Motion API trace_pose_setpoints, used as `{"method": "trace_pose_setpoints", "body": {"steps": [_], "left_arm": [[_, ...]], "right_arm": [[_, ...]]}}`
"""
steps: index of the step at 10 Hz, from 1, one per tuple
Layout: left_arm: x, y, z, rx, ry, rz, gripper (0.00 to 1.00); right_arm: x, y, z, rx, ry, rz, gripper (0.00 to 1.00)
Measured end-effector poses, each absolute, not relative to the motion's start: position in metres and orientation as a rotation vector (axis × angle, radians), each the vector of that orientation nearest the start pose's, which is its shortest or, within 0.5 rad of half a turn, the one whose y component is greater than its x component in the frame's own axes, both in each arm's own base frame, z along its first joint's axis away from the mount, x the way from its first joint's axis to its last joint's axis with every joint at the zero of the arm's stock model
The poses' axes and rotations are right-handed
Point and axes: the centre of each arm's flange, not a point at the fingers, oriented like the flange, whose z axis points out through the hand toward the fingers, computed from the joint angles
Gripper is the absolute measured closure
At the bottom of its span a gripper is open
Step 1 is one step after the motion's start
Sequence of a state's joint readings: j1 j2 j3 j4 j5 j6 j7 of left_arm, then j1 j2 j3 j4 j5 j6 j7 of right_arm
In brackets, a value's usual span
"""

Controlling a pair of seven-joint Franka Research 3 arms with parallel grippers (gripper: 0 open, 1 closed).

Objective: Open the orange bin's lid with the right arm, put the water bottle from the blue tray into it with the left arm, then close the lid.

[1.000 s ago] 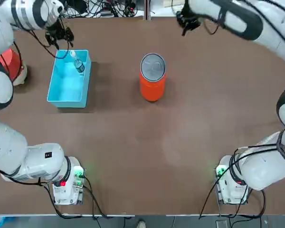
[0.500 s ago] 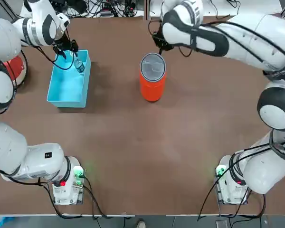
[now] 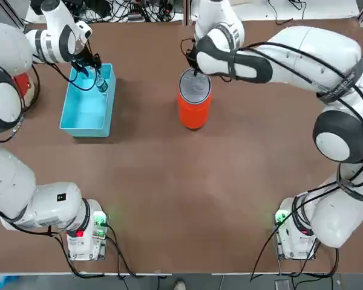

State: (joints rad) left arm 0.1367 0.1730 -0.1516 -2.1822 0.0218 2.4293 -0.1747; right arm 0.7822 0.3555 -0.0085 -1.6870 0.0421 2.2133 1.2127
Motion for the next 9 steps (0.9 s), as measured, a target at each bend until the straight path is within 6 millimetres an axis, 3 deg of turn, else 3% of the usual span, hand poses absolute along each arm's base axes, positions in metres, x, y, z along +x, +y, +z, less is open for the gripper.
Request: {"method": "trace_pose_setpoints", "body": {"steps": [3, 6, 7, 9], "left_arm": [[0.566, -0.006, 0.324, -3.149, -0.235, -0.140, 0.63], [0.572, -0.005, 0.341, -3.146, -0.238, -0.167, 0.63], [0.576, -0.004, 0.362, -3.142, -0.239, -0.142, 0.63], [0.583, -0.002, 0.423, -3.131, -0.245, -0.050, 0.63]], "right_arm": [[0.475, 0.484, 0.391, -2.896, 0.679, -0.107, 0.99], [0.473, 0.488, 0.389, -2.900, 0.680, -0.140, 0.99], [0.473, 0.489, 0.388, -2.904, 0.690, -0.165, 0.99], [0.471, 0.492, 0.387, -2.905, 0.701, -0.197, 0.99]]}}
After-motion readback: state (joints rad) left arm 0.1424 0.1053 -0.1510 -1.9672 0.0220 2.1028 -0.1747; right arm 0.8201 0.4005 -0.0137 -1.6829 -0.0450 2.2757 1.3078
